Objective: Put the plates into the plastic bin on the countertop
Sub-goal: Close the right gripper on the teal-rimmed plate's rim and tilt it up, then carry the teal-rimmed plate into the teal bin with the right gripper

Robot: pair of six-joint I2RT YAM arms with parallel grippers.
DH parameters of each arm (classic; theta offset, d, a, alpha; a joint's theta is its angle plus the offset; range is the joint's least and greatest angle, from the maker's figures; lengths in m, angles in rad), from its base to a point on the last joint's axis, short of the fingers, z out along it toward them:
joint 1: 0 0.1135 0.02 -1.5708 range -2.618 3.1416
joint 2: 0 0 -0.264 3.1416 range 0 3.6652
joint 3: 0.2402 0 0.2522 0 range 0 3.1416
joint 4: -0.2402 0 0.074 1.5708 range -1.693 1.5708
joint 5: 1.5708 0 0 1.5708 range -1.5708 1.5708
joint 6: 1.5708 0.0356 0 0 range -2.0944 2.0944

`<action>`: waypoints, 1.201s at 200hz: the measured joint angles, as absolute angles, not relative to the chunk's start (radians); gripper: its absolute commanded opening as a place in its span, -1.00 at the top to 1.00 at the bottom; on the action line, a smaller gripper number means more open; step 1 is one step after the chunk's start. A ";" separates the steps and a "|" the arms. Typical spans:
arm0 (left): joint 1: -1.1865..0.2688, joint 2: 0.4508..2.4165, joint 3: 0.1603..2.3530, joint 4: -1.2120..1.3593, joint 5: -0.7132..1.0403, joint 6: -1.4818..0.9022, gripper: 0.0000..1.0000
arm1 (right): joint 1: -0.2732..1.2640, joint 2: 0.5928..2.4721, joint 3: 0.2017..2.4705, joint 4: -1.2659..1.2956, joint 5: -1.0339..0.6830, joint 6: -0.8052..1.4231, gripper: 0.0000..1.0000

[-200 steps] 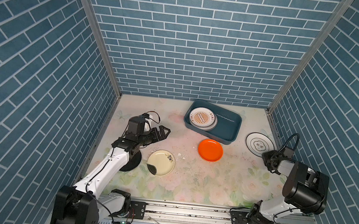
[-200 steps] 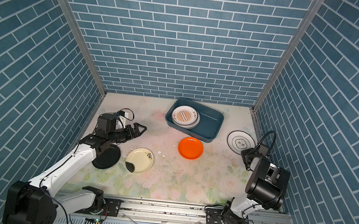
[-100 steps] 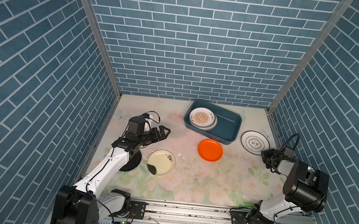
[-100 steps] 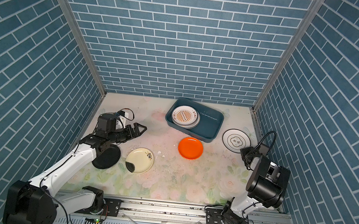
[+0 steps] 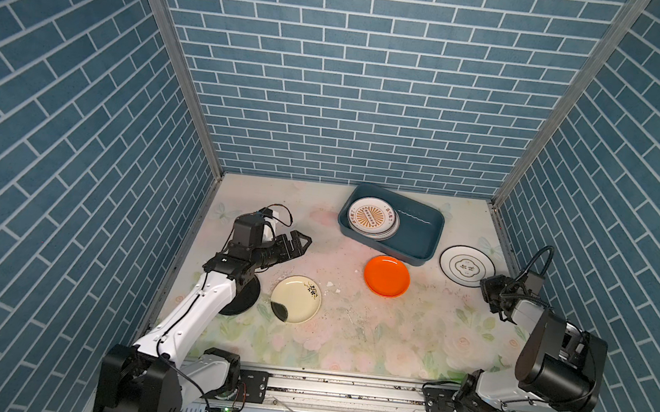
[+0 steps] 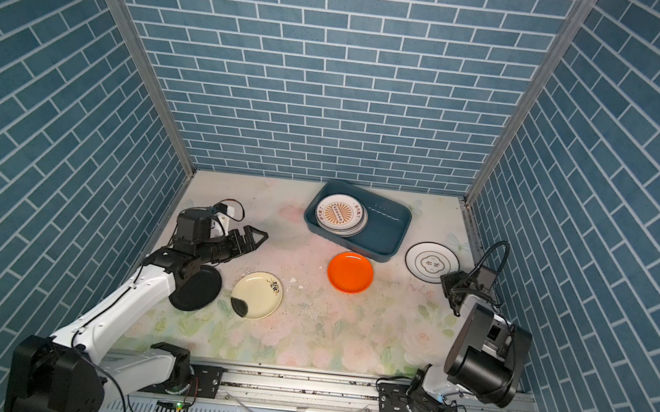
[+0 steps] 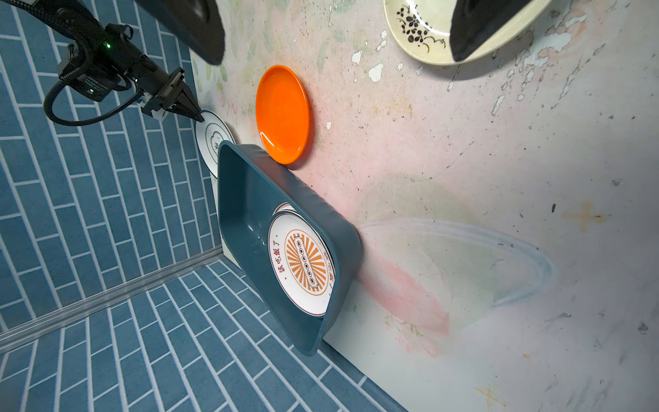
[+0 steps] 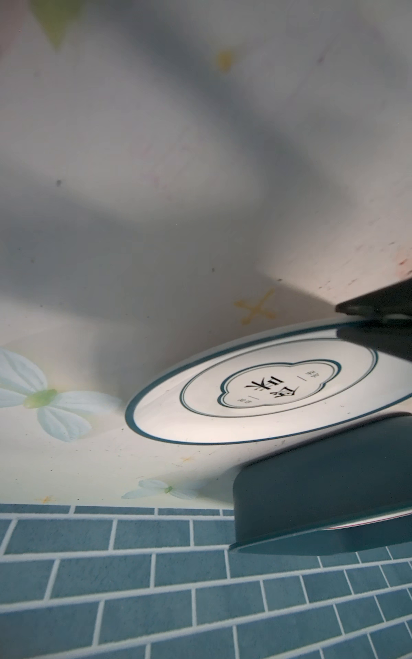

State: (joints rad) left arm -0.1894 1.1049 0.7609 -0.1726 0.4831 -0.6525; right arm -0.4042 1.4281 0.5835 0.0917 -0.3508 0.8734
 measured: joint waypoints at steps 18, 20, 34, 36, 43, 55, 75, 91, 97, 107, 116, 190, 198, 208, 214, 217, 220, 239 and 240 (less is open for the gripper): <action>-0.187 1.085 0.761 -0.186 0.479 -0.646 -0.99 | -0.404 1.353 0.561 0.031 -0.344 0.850 1.00; -0.187 1.082 0.761 -0.189 0.479 -0.644 -0.99 | -0.404 1.345 0.558 0.024 -0.343 0.848 1.00; -0.186 1.067 0.761 -0.199 0.474 -0.639 -0.99 | -0.404 1.281 0.542 -0.028 -0.336 0.833 1.00; -0.185 1.065 0.761 -0.200 0.474 -0.639 -0.99 | -0.404 1.272 0.540 -0.035 -0.336 0.830 1.00; -0.185 1.059 0.761 -0.205 0.472 -0.638 -0.99 | -0.404 1.237 0.535 -0.066 -0.332 0.826 1.00; -0.183 1.053 0.761 -0.210 0.472 -0.635 -0.99 | -0.404 1.179 0.533 -0.117 -0.327 0.813 1.00; -0.182 1.051 0.761 -0.216 0.472 -0.635 -0.99 | -0.404 1.067 0.533 -0.189 -0.321 0.803 1.00; -0.181 1.051 0.761 -0.219 0.472 -0.635 -0.99 | -0.404 0.975 0.535 -0.241 -0.319 0.803 1.00; -0.181 1.051 0.761 -0.220 0.473 -0.635 -0.99 | -0.404 0.944 0.537 -0.261 -0.319 0.803 1.00; -0.181 1.051 0.761 -0.220 0.474 -0.636 -0.99 | -0.404 0.899 0.544 -0.290 -0.320 0.804 1.00; -0.181 1.051 0.761 -0.220 0.474 -0.636 -0.99 | -0.403 0.863 0.551 -0.314 -0.323 0.804 1.00; -0.181 1.060 0.752 -0.169 0.531 -0.673 -0.99 | -0.317 0.789 0.631 -0.381 -0.363 0.860 1.00; -0.181 1.065 0.751 -0.160 0.537 -0.677 -0.99 | -0.286 0.796 0.644 -0.382 -0.360 0.867 1.00; -0.181 1.069 0.751 -0.153 0.543 -0.682 -0.99 | -0.245 0.813 0.667 -0.382 -0.349 0.869 1.00; -0.181 1.071 0.750 -0.148 0.546 -0.683 -0.99 | -0.215 0.829 0.686 -0.381 -0.344 0.871 1.00; -0.181 1.072 0.749 -0.145 0.546 -0.684 -0.99 | -0.204 0.836 0.694 -0.380 -0.341 0.872 1.00; -0.181 1.072 0.748 -0.143 0.548 -0.685 -0.99 | -0.188 0.847 0.705 -0.377 -0.338 0.873 1.00; -0.181 1.072 0.740 -0.137 0.553 -0.688 -0.99 | -0.112 0.907 0.761 -0.357 -0.319 0.879 1.00; -0.181 1.072 0.739 -0.137 0.553 -0.688 -0.99 | -0.105 0.912 0.765 -0.355 -0.317 0.879 1.00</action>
